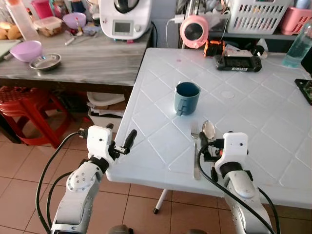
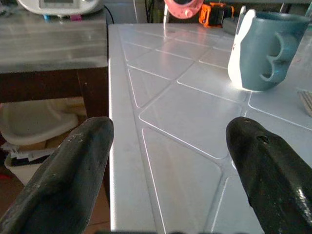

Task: Setting the table

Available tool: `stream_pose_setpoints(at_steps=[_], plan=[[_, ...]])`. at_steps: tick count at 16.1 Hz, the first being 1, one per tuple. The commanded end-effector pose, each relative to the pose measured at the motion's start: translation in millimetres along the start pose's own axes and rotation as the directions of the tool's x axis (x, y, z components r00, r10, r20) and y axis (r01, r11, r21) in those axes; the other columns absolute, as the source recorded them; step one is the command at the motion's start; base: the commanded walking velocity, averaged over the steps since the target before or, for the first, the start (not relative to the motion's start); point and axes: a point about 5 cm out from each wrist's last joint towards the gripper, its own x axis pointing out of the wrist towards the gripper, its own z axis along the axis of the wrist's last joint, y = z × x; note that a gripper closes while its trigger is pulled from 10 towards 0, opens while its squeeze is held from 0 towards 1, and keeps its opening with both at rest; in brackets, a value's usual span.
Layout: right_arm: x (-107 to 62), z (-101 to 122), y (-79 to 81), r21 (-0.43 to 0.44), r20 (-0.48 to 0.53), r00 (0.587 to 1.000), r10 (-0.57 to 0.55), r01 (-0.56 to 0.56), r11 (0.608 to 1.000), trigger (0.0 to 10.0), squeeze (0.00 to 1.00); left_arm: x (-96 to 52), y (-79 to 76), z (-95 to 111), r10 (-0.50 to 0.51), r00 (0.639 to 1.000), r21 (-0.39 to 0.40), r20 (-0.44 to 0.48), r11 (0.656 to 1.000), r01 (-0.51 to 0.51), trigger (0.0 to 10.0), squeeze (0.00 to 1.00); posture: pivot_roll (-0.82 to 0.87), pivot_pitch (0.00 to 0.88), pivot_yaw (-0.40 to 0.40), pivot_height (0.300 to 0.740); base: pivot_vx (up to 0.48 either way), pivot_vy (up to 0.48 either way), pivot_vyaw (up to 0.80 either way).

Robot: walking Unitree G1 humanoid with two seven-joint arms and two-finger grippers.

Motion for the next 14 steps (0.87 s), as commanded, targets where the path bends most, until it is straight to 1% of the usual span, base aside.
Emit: stream_pose_setpoints(at_steps=[1, 3, 7, 10, 11, 14], plan=[[-0.6, 3.0, 6.4, 0.028, -0.006, 0.999, 0.044, -0.044, 0.999, 10.0, 0.0, -0.8, 0.4, -0.6, -0.011, 1.0, 0.007, -0.012, 1.0, 0.012, 10.0, 0.0, -0.05, 0.0, 0.041, 0.74, 0.0, 0.0, 0.0], [-1.0, 5.2, 11.4, 0.026, -0.01, 0.997, 0.083, -0.082, 0.996, 10.0, 0.0, 0.0, 0.0, -0.9, -0.016, 1.0, 0.008, -0.014, 1.0, 0.016, 10.0, 0.0, -0.05, 0.0, 0.04, 0.74, 0.0, 0.0, 0.0], [1.8, 15.6, 16.5, 0.016, -0.024, 0.992, 0.122, -0.121, 0.992, 10.0, 0.0, 1.7, -2.4, -1.4, -0.021, 1.0, 0.004, -0.016, 1.0, 0.021, 10.0, 0.0, -0.05, 0.0, 0.038, 0.74, 0.0, 0.0, 0.0], [-1.9, 9.1, 18.9, 0.041, -0.096, 0.981, 0.17, -0.167, 0.985, 10.0, 0.0, 2.4, -4.4, -4.4, -0.024, 0.999, 0.0, -0.025, 1.0, 0.024, 10.0, 0.0, -0.06, 0.0, 0.035, 0.74, 0.0, 0.0, 0.0], [-3.2, 7.8, 17.8, 0.067, -0.117, 0.978, 0.172, -0.165, 0.984, 10.0, 0.0, 3.4, -6.9, -5.4, -0.032, 0.999, -0.003, -0.027, 0.999, 0.031, 10.0, 0.0, -0.07, 0.0, 0.034, 0.74, 0.0, 0.0, 0.0], [-3.0, 8.5, 18.9, 0.079, -0.129, 0.972, 0.197, -0.188, 0.979, 10.0, 0.0, 4.5, -8.4, -6.1, -0.034, 0.999, -0.007, -0.031, 0.999, 0.034, 10.0, 0.0, -0.07, 0.0, 0.033, 0.74, 0.0, 0.0, 0.0]])
